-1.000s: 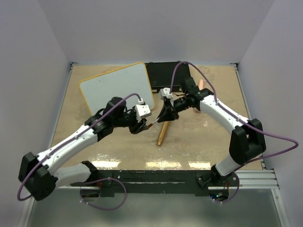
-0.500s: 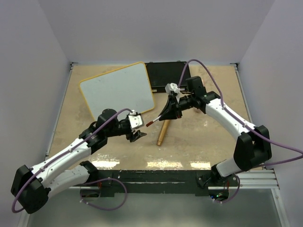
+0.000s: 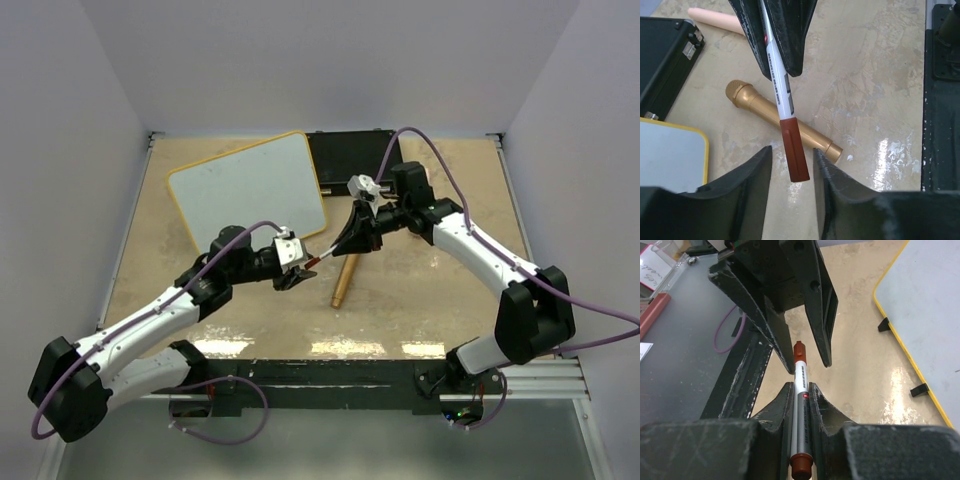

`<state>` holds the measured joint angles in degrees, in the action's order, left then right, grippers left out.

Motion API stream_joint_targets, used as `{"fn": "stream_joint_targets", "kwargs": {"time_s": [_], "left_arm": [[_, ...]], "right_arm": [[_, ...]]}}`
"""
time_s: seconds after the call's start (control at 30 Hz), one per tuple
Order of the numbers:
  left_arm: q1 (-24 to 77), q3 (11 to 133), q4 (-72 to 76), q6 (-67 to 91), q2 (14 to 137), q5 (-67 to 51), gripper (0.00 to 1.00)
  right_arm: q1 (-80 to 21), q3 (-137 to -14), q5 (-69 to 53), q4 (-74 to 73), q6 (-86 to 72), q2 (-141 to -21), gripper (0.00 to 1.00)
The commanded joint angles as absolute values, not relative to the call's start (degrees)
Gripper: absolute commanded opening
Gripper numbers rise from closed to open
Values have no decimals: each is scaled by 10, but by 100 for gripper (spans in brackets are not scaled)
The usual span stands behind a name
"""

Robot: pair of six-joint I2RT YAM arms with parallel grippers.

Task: Write a sentence on the whiteboard
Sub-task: Pass from the right arm to the left, then open the pen cap from the whiteboard marker.

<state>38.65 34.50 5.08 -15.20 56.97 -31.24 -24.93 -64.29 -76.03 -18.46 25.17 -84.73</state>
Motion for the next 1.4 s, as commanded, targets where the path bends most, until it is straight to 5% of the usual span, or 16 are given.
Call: {"fn": "stream_joint_targets", "kwargs": {"time_s": [0.0, 0.07, 0.13, 0.27, 0.4, 0.5, 0.6, 0.97, 1.17, 1.33, 1.37], "left_arm": [[387, 374, 90, -131, 585, -348, 36], [388, 377, 81, -129, 592, -350, 27], [388, 383, 73, -134, 595, -349, 3], [388, 390, 39, -148, 595, -339, 0], [387, 398, -5, -174, 597, -321, 0], [388, 405, -48, -183, 604, -312, 0], [387, 414, -65, -185, 614, -311, 0], [388, 434, -96, -179, 651, -298, 0], [388, 434, -96, -178, 650, -293, 0], [387, 433, -95, -178, 651, -287, 0], [388, 433, -95, -178, 651, -286, 0]], "right_arm": [[-259, -642, -770, -161, 237, -845, 0], [-262, -641, -767, -160, 237, -846, 0], [-264, -640, -763, -159, 239, -847, 0], [-265, -654, -729, -213, 293, -853, 0], [-265, -681, -705, -302, 387, -864, 55], [-264, -689, -680, -330, 424, -860, 75], [-264, -697, -652, -353, 450, -861, 77], [-320, -722, -594, -392, 475, -905, 62], [-343, -731, -576, -399, 475, -926, 34], [-345, -734, -580, -405, 478, -927, 24], [-345, -735, -581, -405, 478, -927, 5]]}}
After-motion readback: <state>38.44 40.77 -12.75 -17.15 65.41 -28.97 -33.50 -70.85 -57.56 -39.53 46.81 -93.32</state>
